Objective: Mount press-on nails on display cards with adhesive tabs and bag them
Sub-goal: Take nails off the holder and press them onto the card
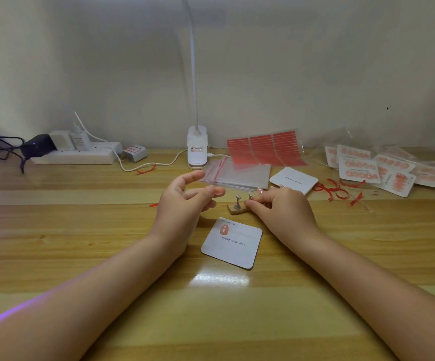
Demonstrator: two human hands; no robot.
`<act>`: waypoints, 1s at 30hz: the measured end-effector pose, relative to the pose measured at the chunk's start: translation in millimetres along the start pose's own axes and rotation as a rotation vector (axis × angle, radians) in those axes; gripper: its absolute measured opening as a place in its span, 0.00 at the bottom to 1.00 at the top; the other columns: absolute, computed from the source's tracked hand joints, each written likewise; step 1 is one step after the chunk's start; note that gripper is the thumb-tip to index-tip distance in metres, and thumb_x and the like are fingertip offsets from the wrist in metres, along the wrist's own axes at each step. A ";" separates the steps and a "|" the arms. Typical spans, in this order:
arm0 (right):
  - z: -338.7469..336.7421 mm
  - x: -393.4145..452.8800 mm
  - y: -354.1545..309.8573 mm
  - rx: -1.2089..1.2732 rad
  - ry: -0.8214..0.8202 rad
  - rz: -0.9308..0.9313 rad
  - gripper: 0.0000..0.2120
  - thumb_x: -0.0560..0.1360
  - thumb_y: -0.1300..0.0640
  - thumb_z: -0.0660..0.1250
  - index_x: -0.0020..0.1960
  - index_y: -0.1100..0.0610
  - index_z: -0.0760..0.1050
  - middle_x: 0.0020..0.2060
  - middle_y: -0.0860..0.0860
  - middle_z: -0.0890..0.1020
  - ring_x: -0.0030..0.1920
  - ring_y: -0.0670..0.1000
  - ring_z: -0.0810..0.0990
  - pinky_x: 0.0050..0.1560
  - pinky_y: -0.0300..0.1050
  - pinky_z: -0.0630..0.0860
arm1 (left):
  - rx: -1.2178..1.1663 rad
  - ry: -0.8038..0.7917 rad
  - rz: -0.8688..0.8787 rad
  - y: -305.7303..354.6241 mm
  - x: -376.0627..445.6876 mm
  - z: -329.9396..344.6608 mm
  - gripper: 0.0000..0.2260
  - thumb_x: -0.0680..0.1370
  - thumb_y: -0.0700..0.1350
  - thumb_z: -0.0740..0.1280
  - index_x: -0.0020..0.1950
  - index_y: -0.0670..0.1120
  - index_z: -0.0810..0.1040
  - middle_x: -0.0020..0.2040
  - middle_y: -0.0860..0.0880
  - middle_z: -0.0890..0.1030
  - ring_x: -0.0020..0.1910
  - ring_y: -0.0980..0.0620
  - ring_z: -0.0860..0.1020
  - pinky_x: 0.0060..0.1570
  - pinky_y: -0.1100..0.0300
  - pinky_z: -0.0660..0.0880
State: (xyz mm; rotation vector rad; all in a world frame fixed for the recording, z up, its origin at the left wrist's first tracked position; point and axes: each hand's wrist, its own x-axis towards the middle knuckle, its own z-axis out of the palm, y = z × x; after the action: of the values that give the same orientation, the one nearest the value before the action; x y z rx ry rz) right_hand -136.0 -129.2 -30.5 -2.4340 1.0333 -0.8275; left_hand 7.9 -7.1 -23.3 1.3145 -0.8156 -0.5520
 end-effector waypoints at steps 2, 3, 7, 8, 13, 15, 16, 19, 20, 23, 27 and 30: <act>-0.4 -1.3 -1.6 -0.009 0.018 -0.002 0.09 0.75 0.49 0.70 0.47 0.53 0.85 0.37 0.49 0.85 0.42 0.48 0.81 0.43 0.43 0.75 | 0.010 -0.002 0.002 -0.4 -0.1 -0.2 0.16 0.78 0.42 0.69 0.64 0.49 0.72 0.44 0.51 0.86 0.42 0.60 0.83 0.40 0.69 0.76; -1.0 -2.6 -2.3 -0.002 0.035 0.001 0.09 0.74 0.50 0.70 0.44 0.53 0.85 0.34 0.49 0.84 0.39 0.48 0.80 0.42 0.44 0.75 | 0.013 -0.001 0.004 -0.2 -0.6 -0.5 0.16 0.77 0.42 0.69 0.64 0.49 0.72 0.44 0.51 0.86 0.43 0.59 0.83 0.40 0.69 0.76; -5.6 -12.0 -5.8 0.068 0.157 -0.040 0.11 0.71 0.50 0.71 0.32 0.52 0.79 0.23 0.42 0.73 0.28 0.43 0.73 0.31 0.41 0.69 | 0.074 0.005 0.057 1.5 -3.7 -0.2 0.19 0.76 0.45 0.70 0.66 0.50 0.72 0.43 0.53 0.86 0.42 0.57 0.83 0.45 0.65 0.77; -6.6 -14.2 -7.4 0.126 0.160 -0.068 0.11 0.71 0.50 0.71 0.32 0.52 0.78 0.21 0.41 0.70 0.26 0.43 0.71 0.31 0.40 0.67 | 0.107 0.000 0.088 1.6 -4.9 0.5 0.20 0.76 0.46 0.71 0.67 0.50 0.72 0.43 0.53 0.86 0.42 0.57 0.83 0.48 0.63 0.77; -5.9 -21.0 -20.3 0.477 -0.035 -0.097 0.11 0.70 0.46 0.74 0.43 0.53 0.85 0.26 0.51 0.78 0.28 0.43 0.70 0.35 0.41 0.68 | 0.216 -0.088 0.252 -3.7 -12.2 4.6 0.21 0.77 0.44 0.70 0.67 0.57 0.71 0.44 0.59 0.85 0.47 0.60 0.83 0.48 0.74 0.73; -6.2 -21.5 -23.2 0.550 -0.066 -0.095 0.09 0.71 0.48 0.74 0.43 0.54 0.85 0.29 0.58 0.79 0.29 0.46 0.71 0.35 0.44 0.68 | 0.276 -0.102 0.306 -5.0 -13.9 4.5 0.21 0.78 0.44 0.69 0.66 0.62 0.69 0.45 0.62 0.85 0.50 0.63 0.82 0.50 0.75 0.72; -6.6 -21.6 -23.7 0.579 -0.072 -0.094 0.08 0.71 0.50 0.74 0.43 0.55 0.85 0.30 0.61 0.79 0.29 0.47 0.70 0.35 0.45 0.68 | 0.311 -0.102 0.331 -5.0 -14.5 4.2 0.22 0.77 0.45 0.70 0.66 0.64 0.69 0.46 0.63 0.84 0.51 0.63 0.82 0.51 0.75 0.71; -6.6 -21.9 -23.2 0.630 -0.100 -0.104 0.07 0.72 0.53 0.74 0.42 0.56 0.84 0.32 0.64 0.79 0.30 0.49 0.70 0.35 0.45 0.67 | 0.336 -0.098 0.362 -5.4 -14.6 3.8 0.22 0.77 0.47 0.70 0.65 0.65 0.69 0.47 0.64 0.84 0.51 0.64 0.81 0.51 0.76 0.71; -6.6 -21.9 -22.9 0.644 -0.114 -0.105 0.06 0.73 0.54 0.73 0.42 0.57 0.84 0.33 0.64 0.80 0.31 0.49 0.71 0.35 0.44 0.68 | 0.338 -0.096 0.368 -5.5 -14.3 3.6 0.22 0.77 0.47 0.71 0.66 0.65 0.69 0.47 0.64 0.84 0.51 0.64 0.81 0.51 0.76 0.71; -6.6 -21.1 -21.2 0.675 -0.148 -0.095 0.05 0.74 0.56 0.72 0.44 0.57 0.84 0.36 0.61 0.83 0.33 0.47 0.75 0.37 0.44 0.72 | 0.342 -0.098 0.381 -5.1 -14.7 3.3 0.23 0.76 0.47 0.71 0.66 0.65 0.69 0.47 0.63 0.84 0.51 0.63 0.82 0.52 0.73 0.73; -6.3 -21.1 -20.2 0.659 -0.154 -0.083 0.03 0.75 0.57 0.71 0.46 0.55 0.84 0.39 0.59 0.84 0.36 0.48 0.78 0.41 0.47 0.75 | 0.348 -0.111 0.402 -3.3 -15.5 2.9 0.24 0.75 0.44 0.72 0.66 0.63 0.68 0.47 0.66 0.83 0.52 0.66 0.81 0.52 0.78 0.69; -6.6 -21.2 -20.5 0.628 -0.131 -0.065 0.05 0.76 0.57 0.70 0.46 0.56 0.84 0.38 0.57 0.84 0.36 0.48 0.78 0.44 0.49 0.76 | 0.373 -0.120 0.429 -2.1 -16.3 3.2 0.26 0.74 0.44 0.73 0.67 0.62 0.68 0.47 0.68 0.82 0.53 0.67 0.80 0.54 0.80 0.66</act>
State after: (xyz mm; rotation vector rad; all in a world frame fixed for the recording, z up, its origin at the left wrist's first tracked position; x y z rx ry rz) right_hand -141.4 -100.5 -22.5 -1.9549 0.5365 -0.8434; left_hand -4.5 2.9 -28.6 1.3935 -1.3065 -0.1391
